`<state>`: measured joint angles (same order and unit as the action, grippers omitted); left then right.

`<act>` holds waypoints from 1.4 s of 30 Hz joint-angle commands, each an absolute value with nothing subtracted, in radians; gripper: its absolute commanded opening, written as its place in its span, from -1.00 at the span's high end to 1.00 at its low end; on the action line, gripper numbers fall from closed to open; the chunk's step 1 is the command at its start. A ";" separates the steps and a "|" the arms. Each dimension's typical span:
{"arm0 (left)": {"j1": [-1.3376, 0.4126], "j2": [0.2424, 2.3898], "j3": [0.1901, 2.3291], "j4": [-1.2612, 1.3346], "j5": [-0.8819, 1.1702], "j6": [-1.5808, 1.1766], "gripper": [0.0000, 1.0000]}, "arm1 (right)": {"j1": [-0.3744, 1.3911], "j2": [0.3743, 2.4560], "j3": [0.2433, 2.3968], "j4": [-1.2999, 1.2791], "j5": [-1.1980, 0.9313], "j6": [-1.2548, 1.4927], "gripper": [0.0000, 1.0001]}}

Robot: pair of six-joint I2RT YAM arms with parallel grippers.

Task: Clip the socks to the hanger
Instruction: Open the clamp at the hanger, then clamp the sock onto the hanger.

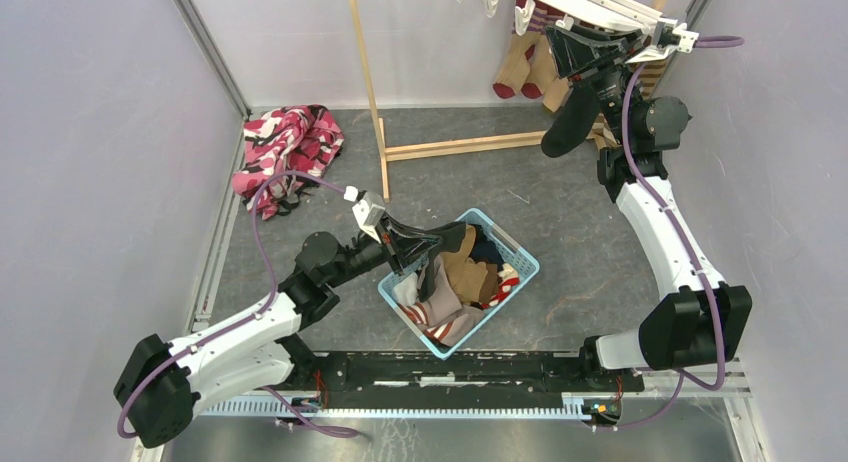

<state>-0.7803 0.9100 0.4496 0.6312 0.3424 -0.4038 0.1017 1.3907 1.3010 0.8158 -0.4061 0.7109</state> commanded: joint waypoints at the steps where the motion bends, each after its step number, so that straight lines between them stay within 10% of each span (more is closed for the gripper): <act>1: -0.779 0.913 0.493 0.676 0.354 -0.440 0.89 | 0.105 1.392 1.338 0.879 -0.413 0.734 0.26; 34: -0.776 1.686 1.529 0.507 0.303 -0.320 0.93 | 0.096 1.371 1.331 0.836 -0.461 0.840 0.75; 42: -0.699 1.807 1.746 0.455 0.583 -0.392 0.94 | 0.087 1.373 1.332 0.837 -0.474 0.851 0.76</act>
<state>-0.7437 1.7626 1.6184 0.4885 0.4255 -0.3725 0.0952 1.3907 1.3014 0.8131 -0.4526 0.8230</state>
